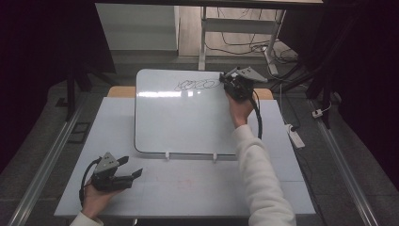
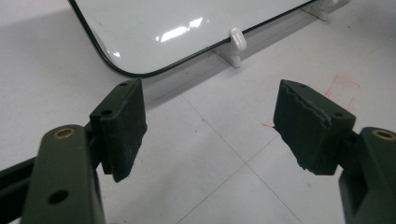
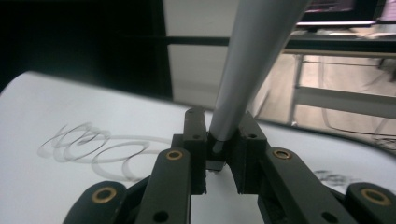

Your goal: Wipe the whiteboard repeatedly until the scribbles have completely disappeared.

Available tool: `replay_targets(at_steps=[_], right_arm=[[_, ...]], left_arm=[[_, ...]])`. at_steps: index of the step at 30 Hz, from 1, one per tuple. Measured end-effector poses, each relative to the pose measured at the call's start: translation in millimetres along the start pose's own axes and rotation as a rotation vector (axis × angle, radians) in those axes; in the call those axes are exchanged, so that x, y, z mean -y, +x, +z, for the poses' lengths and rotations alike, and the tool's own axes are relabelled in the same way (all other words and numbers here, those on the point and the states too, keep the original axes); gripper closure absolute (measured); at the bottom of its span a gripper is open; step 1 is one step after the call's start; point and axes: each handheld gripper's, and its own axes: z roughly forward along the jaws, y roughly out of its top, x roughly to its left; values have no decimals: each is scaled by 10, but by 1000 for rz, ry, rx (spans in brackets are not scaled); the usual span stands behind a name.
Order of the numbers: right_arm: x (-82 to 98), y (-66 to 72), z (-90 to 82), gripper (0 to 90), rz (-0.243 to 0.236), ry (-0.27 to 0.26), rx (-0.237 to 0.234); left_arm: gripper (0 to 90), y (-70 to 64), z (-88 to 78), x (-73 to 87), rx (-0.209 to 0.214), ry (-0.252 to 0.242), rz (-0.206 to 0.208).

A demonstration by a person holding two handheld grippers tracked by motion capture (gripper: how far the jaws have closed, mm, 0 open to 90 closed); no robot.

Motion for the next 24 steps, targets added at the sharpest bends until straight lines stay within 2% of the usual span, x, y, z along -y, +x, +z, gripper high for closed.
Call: replay_targets(at_steps=[2, 3, 4, 5, 6, 7, 8, 9, 11, 13, 15, 16, 17, 20, 21, 22, 24], right_arm=[[15, 90, 15, 777, -79, 30, -40], [9, 100, 12, 777, -104, 35, -37], [1, 83, 5, 777, -104, 32, -23], [-11, 15, -15, 777, -76, 16, 15], [-11, -34, -29, 777, -42, 3, 26], [22, -75, -49, 777, 5, -10, 11], [22, -75, -49, 777, 5, -10, 11], [53, -27, -43, 777, -22, 6, -15], [127, 120, -32, 777, -107, 42, -69], [124, 87, -44, 778, -94, 30, -70], [93, -27, -73, 778, -43, -8, -8], [89, -62, -82, 778, -19, -19, -5], [96, -59, -81, 778, -17, -22, -9], [156, 103, -54, 778, -119, 24, -70], [153, 111, -53, 778, -141, 26, -70], [134, 73, -53, 778, -126, 19, -65], [82, -56, -60, 778, -63, -20, -16]], left_arm=[[261, -4, 6, -2, -1, 2, 2], [261, -6, 7, -1, -2, 1, 2], [261, -10, 5, 1, -2, 3, 3], [261, -11, 4, 2, -3, 4, 3], [261, -10, 2, 3, -4, 3, 3], [261, -10, 2, 4, -4, 3, 2], [261, -8, 3, 4, -4, 2, 1], [262, -6, 7, 3, -5, 0, 0], [262, 1, 15, 2, -5, 3, 1], [261, 0, 15, 4, -5, 6, 0], [261, -11, 4, 8, -8, 4, 0], [261, -12, -1, 8, -8, 2, 0], [261, -12, -5, 6, -9, 0, 1], [261, -3, 8, 2, -11, -1, -1], [262, -1, 16, 3, -9, 3, 1], [262, -5, 19, 5, -9, 6, 1], [262, -14, 13, 8, -9, 6, 3]])
